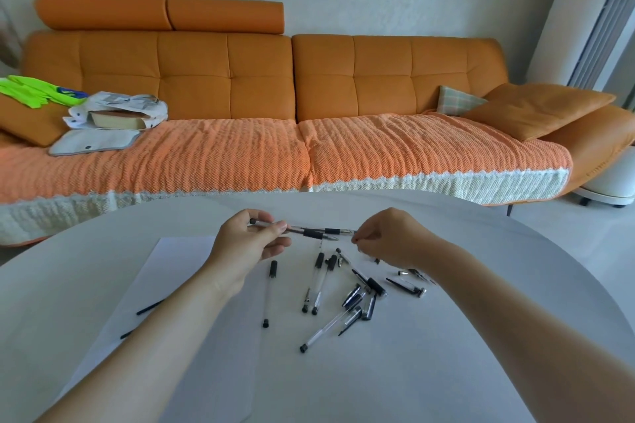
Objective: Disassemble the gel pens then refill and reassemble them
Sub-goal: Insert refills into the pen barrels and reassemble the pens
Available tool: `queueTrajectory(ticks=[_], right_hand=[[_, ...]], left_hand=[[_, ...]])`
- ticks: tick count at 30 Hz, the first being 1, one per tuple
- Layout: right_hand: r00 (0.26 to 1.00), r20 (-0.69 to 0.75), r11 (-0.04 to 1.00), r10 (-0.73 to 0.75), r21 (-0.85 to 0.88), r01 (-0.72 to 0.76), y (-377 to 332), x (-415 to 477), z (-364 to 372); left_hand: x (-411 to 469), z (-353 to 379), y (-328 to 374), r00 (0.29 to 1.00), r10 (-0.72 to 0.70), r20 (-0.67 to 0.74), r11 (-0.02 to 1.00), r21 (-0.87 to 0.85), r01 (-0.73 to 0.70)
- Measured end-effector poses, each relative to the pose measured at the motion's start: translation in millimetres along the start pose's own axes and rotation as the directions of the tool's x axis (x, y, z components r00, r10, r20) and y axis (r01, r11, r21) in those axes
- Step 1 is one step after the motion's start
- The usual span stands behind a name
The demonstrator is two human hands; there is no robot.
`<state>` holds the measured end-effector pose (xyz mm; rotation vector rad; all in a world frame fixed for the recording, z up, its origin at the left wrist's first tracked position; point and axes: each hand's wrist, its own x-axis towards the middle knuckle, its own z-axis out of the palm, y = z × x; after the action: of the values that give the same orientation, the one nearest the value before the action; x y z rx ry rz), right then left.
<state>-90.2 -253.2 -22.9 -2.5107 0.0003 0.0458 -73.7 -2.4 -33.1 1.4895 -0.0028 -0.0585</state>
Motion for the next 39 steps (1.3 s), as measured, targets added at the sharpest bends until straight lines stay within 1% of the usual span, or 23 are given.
queueTrajectory(ticks=[2, 4, 9, 12, 14, 20, 23, 25, 27, 29, 31, 33, 35, 39], right_hand=[[1.000, 0.029, 0.984, -0.006, 0.177, 0.001, -8.2, -1.6, 0.3], [0.999, 0.038, 0.960, -0.013, 0.280, 0.002, -15.9, -4.0, 1.7], [0.999, 0.034, 0.891, 0.000, 0.453, -0.016, -19.7, -4.9, 4.7], [1.000, 0.001, 0.835, 0.032, 0.550, -0.027, -19.2, -2.2, 6.2], [0.999, -0.019, 0.812, 0.042, 0.584, -0.023, -20.5, -0.7, 7.3], [0.999, -0.011, 0.815, 0.033, 0.579, -0.020, -29.2, -4.7, 7.9], [0.997, -0.046, 0.790, 0.055, 0.613, -0.016, -33.9, -7.2, 11.0], [0.994, -0.074, 0.781, 0.080, 0.624, -0.016, -36.0, -5.6, 15.1], [0.995, -0.063, 0.801, 0.071, 0.599, -0.019, -37.9, -2.9, 20.4], [1.000, -0.003, 0.832, 0.013, 0.555, -0.009, -41.5, -2.1, 24.1], [0.997, 0.057, 0.896, -0.043, 0.445, 0.013, -43.1, -1.3, 24.8], [0.993, 0.088, 0.937, -0.081, 0.345, 0.046, -45.2, -1.4, 20.9], [0.990, 0.090, 0.955, -0.111, 0.286, 0.081, -48.6, -1.3, 14.8], [0.985, 0.090, 0.944, -0.148, 0.308, 0.114, -55.5, 2.1, 9.3]], left_hand=[[1.8, 0.2, -0.9, 1.000, -0.008, -0.012, 1.000, -0.015, 0.008], [2.4, 0.8, -1.0, 1.000, -0.018, -0.013, 0.999, -0.030, 0.017], [0.4, 2.2, -0.6, 0.999, -0.033, -0.008, 0.997, -0.063, 0.033], [0.8, 0.5, 0.2, 0.999, -0.029, -0.014, 0.998, -0.064, 0.028], [0.8, 0.2, 0.5, 0.999, -0.026, -0.021, 0.997, -0.067, 0.024], [-1.8, 5.5, 0.3, 1.000, -0.019, -0.007, 0.999, -0.051, 0.019], [-1.9, 6.2, 0.0, 1.000, -0.012, 0.007, 0.999, -0.032, 0.013], [-1.8, 4.8, 0.2, 0.999, 0.005, 0.042, 0.997, 0.072, -0.008], [-0.7, 2.7, 0.0, 0.996, 0.022, 0.085, 0.966, 0.253, -0.043], [1.4, 0.4, 0.7, 0.992, 0.027, 0.121, 0.922, 0.381, -0.072], [3.2, -1.7, 2.2, 0.987, 0.042, 0.157, 0.876, 0.469, -0.112], [2.7, -2.3, 3.8, 0.977, 0.062, 0.206, 0.841, 0.516, -0.162], [2.7, -2.2, 5.5, 0.966, 0.109, 0.233, 0.831, 0.512, -0.217], [11.3, -5.0, 14.8, 0.941, 0.218, 0.259, 0.792, 0.516, -0.325]])
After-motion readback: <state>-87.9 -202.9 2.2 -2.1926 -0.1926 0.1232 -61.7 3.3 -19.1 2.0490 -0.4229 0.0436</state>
